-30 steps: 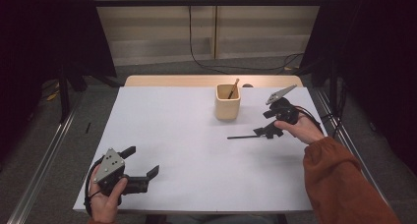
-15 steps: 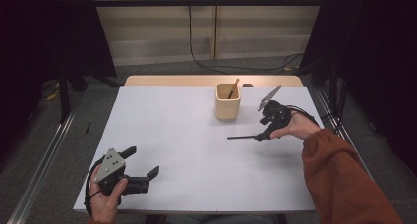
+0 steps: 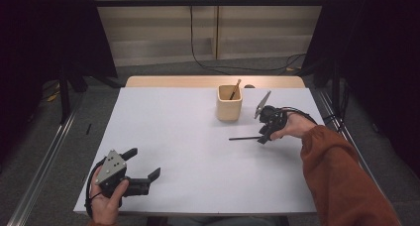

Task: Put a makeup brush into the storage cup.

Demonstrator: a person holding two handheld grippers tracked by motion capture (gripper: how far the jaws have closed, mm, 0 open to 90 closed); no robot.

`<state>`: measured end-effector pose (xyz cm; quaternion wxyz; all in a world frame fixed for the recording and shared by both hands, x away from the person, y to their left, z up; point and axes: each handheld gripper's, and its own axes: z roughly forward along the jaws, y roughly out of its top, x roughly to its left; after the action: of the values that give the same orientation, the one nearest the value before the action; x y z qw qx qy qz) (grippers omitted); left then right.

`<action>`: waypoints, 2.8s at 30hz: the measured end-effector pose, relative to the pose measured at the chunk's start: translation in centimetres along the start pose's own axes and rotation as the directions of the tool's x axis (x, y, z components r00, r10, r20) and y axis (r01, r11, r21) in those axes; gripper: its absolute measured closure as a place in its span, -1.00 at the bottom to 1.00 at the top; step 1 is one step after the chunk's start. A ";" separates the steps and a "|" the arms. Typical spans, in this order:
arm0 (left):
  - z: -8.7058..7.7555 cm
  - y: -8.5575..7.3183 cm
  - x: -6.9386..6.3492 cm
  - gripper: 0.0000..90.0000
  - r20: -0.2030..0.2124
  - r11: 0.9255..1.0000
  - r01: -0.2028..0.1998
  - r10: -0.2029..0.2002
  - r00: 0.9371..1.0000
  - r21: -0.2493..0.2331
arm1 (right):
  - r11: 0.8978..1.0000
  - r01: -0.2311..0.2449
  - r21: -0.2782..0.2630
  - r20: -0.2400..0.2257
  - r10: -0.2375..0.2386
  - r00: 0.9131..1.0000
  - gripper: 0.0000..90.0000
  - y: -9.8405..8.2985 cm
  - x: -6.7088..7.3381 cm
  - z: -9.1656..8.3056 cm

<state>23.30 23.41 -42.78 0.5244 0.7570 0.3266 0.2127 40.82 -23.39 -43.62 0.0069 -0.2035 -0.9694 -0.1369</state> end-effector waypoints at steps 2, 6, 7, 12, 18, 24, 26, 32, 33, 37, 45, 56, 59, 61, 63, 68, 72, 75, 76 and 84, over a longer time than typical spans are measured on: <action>0.0 0.0 0.0 -0.96 0.001 1.000 0.002 -0.002 1.000 -0.001 | 1.000 0.004 0.006 0.007 -0.004 1.000 0.28 0.0 -0.1 0.1; 0.1 0.0 0.0 -0.96 0.002 1.000 0.001 -0.001 1.000 0.001 | 0.999 0.026 0.022 0.027 -0.026 0.999 0.30 0.2 -0.3 0.2; 0.1 0.0 0.0 -0.96 0.002 1.000 0.002 -0.002 1.000 0.001 | 0.999 0.029 0.025 0.032 -0.030 0.999 0.30 0.2 -0.3 0.2; 0.1 0.0 0.0 -0.96 0.003 1.000 0.002 -0.002 1.000 0.000 | 0.999 0.033 0.034 0.052 -0.035 0.998 0.39 0.4 -0.4 0.4; 0.1 0.0 0.0 -0.96 0.002 1.000 0.004 -0.004 1.000 0.001 | 0.999 0.037 0.040 0.050 -0.039 0.998 0.48 0.4 -0.5 0.9; 0.1 0.0 0.1 -0.96 -0.001 1.000 0.003 -0.003 1.000 0.003 | 0.998 0.045 0.052 0.057 -0.048 0.997 0.48 0.4 -0.6 1.3; 0.1 0.0 0.1 -0.96 0.000 1.000 0.003 -0.003 1.000 0.002 | 0.997 0.051 0.052 0.051 -0.054 0.997 0.49 0.5 -0.6 1.3; 0.1 0.0 0.1 -0.96 0.002 1.000 0.002 -0.002 1.000 0.004 | 0.996 0.055 0.072 0.034 -0.058 0.998 0.57 0.3 -0.6 1.7; 0.1 0.0 0.1 -0.96 0.002 1.000 0.003 -0.003 1.000 0.004 | 0.996 0.049 0.079 0.026 -0.051 0.998 0.59 0.3 -0.7 1.6; 0.1 0.0 0.1 -0.96 0.003 1.000 0.001 -0.001 1.000 0.005 | 0.994 0.049 0.093 0.018 -0.051 0.999 0.61 0.5 -0.8 1.7; 0.0 0.0 0.1 -0.96 0.002 1.000 -0.002 0.002 1.000 0.006 | 0.987 0.066 0.150 0.008 -0.068 0.998 0.78 1.3 -0.8 1.9; 0.0 -0.1 0.1 -0.96 -0.001 1.000 0.001 -0.001 1.000 0.003 | 0.992 0.060 0.112 -0.003 -0.060 0.998 0.91 0.8 -0.9 1.8; 0.0 -0.1 0.2 -0.96 -0.002 1.000 0.000 0.000 1.000 0.007 | 0.993 0.060 0.101 -0.002 -0.060 0.998 0.91 0.7 -0.9 1.8; 0.0 -0.1 0.2 -0.96 -0.002 1.000 0.002 -0.002 1.000 0.004 | 0.994 0.050 0.097 -0.003 -0.050 0.999 0.91 0.6 -0.9 1.7; -0.1 -0.1 0.2 -0.96 -0.002 1.000 0.000 0.000 1.000 0.008 | 0.995 0.041 0.088 -0.008 -0.040 0.999 0.91 0.5 -0.9 1.7; 0.0 -0.1 0.2 -0.96 -0.004 1.000 0.002 -0.002 1.000 0.007 | 0.996 0.032 0.080 -0.011 -0.032 0.999 0.91 0.3 -1.1 1.6; 0.0 0.0 0.2 -0.96 -0.005 1.000 0.002 -0.002 1.000 0.008 | 0.999 0.008 0.052 -0.017 -0.007 1.000 0.91 0.1 -0.9 1.2; -0.1 0.0 0.2 -0.96 -0.004 1.000 0.003 -0.003 1.000 0.005 | 0.999 0.013 0.036 -0.021 -0.012 1.000 0.91 -0.1 -0.9 1.0; -0.1 -0.1 0.2 -0.96 -0.005 1.000 0.006 -0.006 1.000 0.006 | 1.000 0.003 0.031 -0.011 -0.003 1.000 0.91 -0.1 -0.8 0.9; -0.1 -0.1 0.2 -0.96 -0.006 1.000 0.005 -0.005 1.000 0.005 | 1.000 -0.022 -0.020 -0.029 0.022 0.999 0.91 -0.6 -0.5 0.1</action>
<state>23.35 23.59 -42.80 0.5220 0.7570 0.3307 0.2127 41.05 -24.05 -43.88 0.0200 -0.2123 -0.9655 -0.1497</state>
